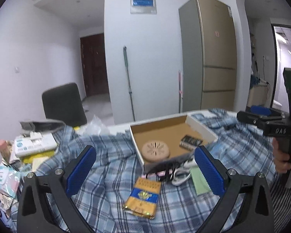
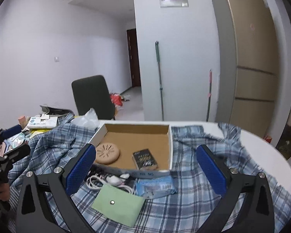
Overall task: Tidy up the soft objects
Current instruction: 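Withdraw both tools and move the left tool to the gold cigarette pack, then grasp the gold-and-blue cigarette pack with the left gripper, then grasp the blue wet-wipe pack with the right gripper while the left holds the cigarette pack, then lower both packs into the box and open both grippers, then withdraw both tools and move the right tool to the green pouch, then grasp the green felt pouch with the right gripper and lift it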
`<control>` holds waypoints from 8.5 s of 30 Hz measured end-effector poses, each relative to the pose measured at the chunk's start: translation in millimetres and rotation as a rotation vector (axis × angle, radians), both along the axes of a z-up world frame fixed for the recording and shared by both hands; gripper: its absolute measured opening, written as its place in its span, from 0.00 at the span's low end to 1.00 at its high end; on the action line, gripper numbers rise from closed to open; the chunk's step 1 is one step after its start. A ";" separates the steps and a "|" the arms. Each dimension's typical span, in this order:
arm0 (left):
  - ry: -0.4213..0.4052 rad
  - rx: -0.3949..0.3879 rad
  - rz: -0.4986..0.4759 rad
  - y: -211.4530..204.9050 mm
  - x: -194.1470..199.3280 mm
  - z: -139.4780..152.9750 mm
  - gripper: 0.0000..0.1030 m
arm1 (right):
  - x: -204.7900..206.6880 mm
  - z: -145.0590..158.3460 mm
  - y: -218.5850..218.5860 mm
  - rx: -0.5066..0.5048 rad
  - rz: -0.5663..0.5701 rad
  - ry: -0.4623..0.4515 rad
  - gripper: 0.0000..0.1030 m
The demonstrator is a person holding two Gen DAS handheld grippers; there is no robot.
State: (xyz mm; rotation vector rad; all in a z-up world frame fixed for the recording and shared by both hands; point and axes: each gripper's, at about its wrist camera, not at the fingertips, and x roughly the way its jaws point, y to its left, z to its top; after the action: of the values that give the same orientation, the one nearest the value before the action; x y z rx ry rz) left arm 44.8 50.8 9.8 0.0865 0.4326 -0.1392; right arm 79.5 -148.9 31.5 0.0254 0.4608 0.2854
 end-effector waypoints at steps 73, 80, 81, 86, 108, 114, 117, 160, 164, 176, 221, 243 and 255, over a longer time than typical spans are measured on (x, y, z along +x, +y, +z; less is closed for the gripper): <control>0.067 -0.104 -0.047 -68.0 53.9 -38.2 0.53 | 53.3 -58.0 -16.3 -0.065 0.047 0.270 0.84; 0.085 -0.137 -0.045 -59.0 54.1 -42.1 0.53 | 68.0 -73.6 -3.9 -0.128 0.116 0.377 0.84; 0.085 -0.144 -0.047 -57.8 53.3 -41.6 0.53 | 71.5 -76.0 0.5 -0.162 0.121 0.399 0.84; 0.089 -0.142 -0.052 -58.6 53.6 -42.1 0.53 | 89.5 -86.6 13.0 -0.324 0.162 0.494 0.84; 0.109 -0.171 -0.066 -56.2 55.5 -43.0 0.53 | 92.0 -101.2 16.8 -0.274 0.166 0.523 0.67; 0.056 -0.149 -0.067 -57.8 47.8 -37.8 0.53 | 70.4 -78.5 19.7 -0.248 0.176 0.434 0.67; 0.012 -0.135 -0.071 -60.1 39.6 -32.9 0.53 | 54.8 -66.2 23.7 -0.232 0.179 0.361 0.67; 0.341 -0.097 0.087 -43.0 208.1 -54.9 0.54 | 160.6 -73.3 37.0 -0.137 0.051 0.393 0.67; 0.364 -0.090 0.086 -44.7 211.9 -64.5 0.56 | 161.9 -84.4 43.7 -0.149 0.065 0.418 0.68; 0.244 -0.141 0.109 -38.5 196.3 -39.6 0.83 | 161.4 -76.1 39.0 -0.156 0.043 0.388 0.83; 0.096 -0.079 0.009 -40.4 24.2 -41.6 0.83 | 62.7 -96.6 19.5 -0.147 0.264 0.512 0.32; 0.067 -0.084 0.018 -39.5 19.5 -37.0 0.83 | 20.4 -92.6 40.7 -0.292 0.468 0.519 0.74; 0.078 -0.072 0.007 -43.1 20.8 -39.1 0.83 | 43.0 -112.9 70.9 -0.495 0.701 0.515 0.74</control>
State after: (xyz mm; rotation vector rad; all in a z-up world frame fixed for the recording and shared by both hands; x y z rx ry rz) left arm 65.5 7.7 -29.3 0.0085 0.5052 -0.1514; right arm 122.5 -78.0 -81.4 -0.5674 1.0404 0.8543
